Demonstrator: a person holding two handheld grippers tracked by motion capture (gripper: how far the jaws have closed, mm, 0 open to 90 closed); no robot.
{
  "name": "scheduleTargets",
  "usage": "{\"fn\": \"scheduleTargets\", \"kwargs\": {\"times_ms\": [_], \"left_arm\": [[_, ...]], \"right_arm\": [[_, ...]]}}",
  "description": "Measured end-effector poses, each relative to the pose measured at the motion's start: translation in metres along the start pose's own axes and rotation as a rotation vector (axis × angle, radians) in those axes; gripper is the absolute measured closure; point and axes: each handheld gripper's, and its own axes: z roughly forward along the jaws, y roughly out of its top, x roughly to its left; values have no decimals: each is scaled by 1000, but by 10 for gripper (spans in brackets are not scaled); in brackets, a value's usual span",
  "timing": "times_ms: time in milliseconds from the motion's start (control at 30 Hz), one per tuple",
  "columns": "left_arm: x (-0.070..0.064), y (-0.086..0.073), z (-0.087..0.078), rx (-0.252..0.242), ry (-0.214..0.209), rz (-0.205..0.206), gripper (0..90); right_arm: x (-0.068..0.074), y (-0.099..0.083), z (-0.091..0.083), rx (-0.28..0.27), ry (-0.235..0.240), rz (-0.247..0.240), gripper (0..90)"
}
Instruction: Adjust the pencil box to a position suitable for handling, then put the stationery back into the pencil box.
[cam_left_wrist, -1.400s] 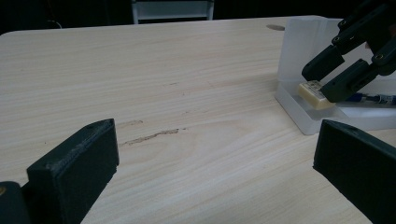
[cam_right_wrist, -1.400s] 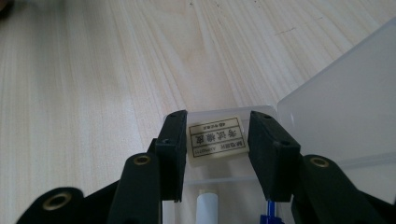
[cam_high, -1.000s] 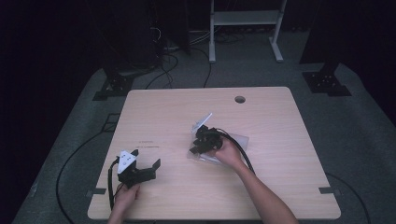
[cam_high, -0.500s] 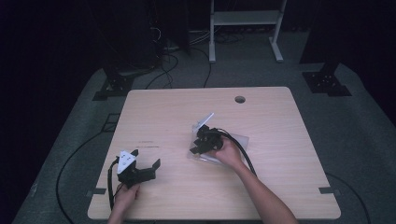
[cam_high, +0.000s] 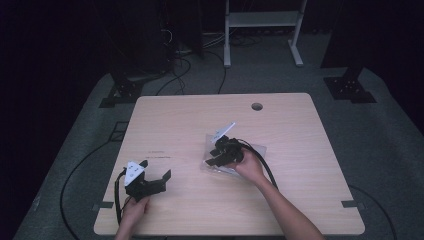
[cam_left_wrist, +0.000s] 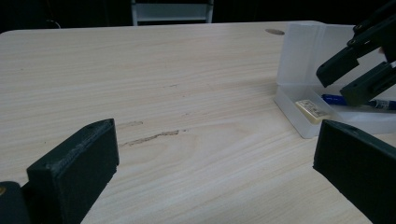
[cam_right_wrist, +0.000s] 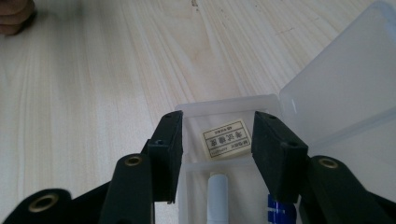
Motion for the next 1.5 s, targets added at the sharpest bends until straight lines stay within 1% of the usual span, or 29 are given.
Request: {"fn": "scheduleTargets", "kwargs": {"times_ms": [33, 67, 100, 167, 200, 233, 267, 300, 400, 500, 533, 567, 667, 700, 800, 833, 867, 900, 1000, 1067, 1100, 1200, 1300, 1400, 1500], "left_arm": [[0, 0, 0, 0, 1, 3, 0], [-1, 0, 0, 0, 0, 6, 0], [-1, 0, 0, 1, 1, 8, 0], [-1, 0, 0, 1, 0, 6, 0], [0, 0, 0, 1, 1, 4, 0], [0, 0, 0, 1, 1, 2, 0], [0, 0, 0, 0, 2, 0, 0], [0, 0, 0, -1, 2, 1, 0], [0, 0, 0, 0, -1, 3, 0], [-1, 0, 0, -3, 1, 8, 0], [-1, 0, 0, -3, 1, 8, 0], [-1, 0, 0, -2, 1, 7, 0], [0, 0, 0, -2, 1, 4, 0], [0, 0, -1, -2, 2, 4, 0], [0, 0, -1, -2, 6, 2, 0], [-1, 0, -1, -3, 7, 2, 0], [-1, 0, 0, -2, 6, 2, 0], [-1, 0, 0, -1, 6, 4, 0], [-1, 0, 0, 0, 9, 13, 0], [-2, 0, -1, 0, 13, 17, 0], [-2, 0, 0, 0, 14, 17, 0], [-2, 0, 0, 0, 17, 11, 0], [-2, 0, 0, 1, 17, 14, 0], [-2, 0, 0, 1, 14, 16, 0], [-1, 0, -1, -4, 15, 8, 0]], "right_arm": [[0, 0, -2, 0, -1, -10, 520], [1, 0, -3, -3, -1, -2, 515], [1, 0, -5, -5, -1, -12, 509], [2, -1, -8, -12, 5, -8, 501], [2, -1, -10, -12, 6, -15, 494], [3, -2, -11, -10, 6, -5, 489], [4, -3, -12, -15, 10, -13, 487], [5, -4, -14, -12, 13, -4, 482], [6, -9, -20, -10, 10, -25, 468], [7, -13, -25, -18, 10, -9, 462], [7, -14, -27, -20, 7, -17, 459], [7, -15, -28, -21, 8, -6, 459], [7, -18, -33, -21, 2, -14, 454], [8, -19, -34, -21, 3, -2, 453], [9, -22, -38, -21, 1, -1, 452], [8, -24, -40, -17, 0, -9, 452], [8, -24, -41, -15, -1, 1, 451], [8, -25, -43, -13, -4, -4, 451], [6, -30, -48, -21, -11, 0, 451], [5, -33, -51, -24, -10, 7, 449], [5, -34, -52, -26, -10, 20, 449], [6, -39, -58, -33, -12, 30, 447], [7, -44, -63, -39, -16, 39, 446], [6, -49, -68, -47, -21, 41, 445], [5, -54, -72, -47, -23, 43, 444]]}}
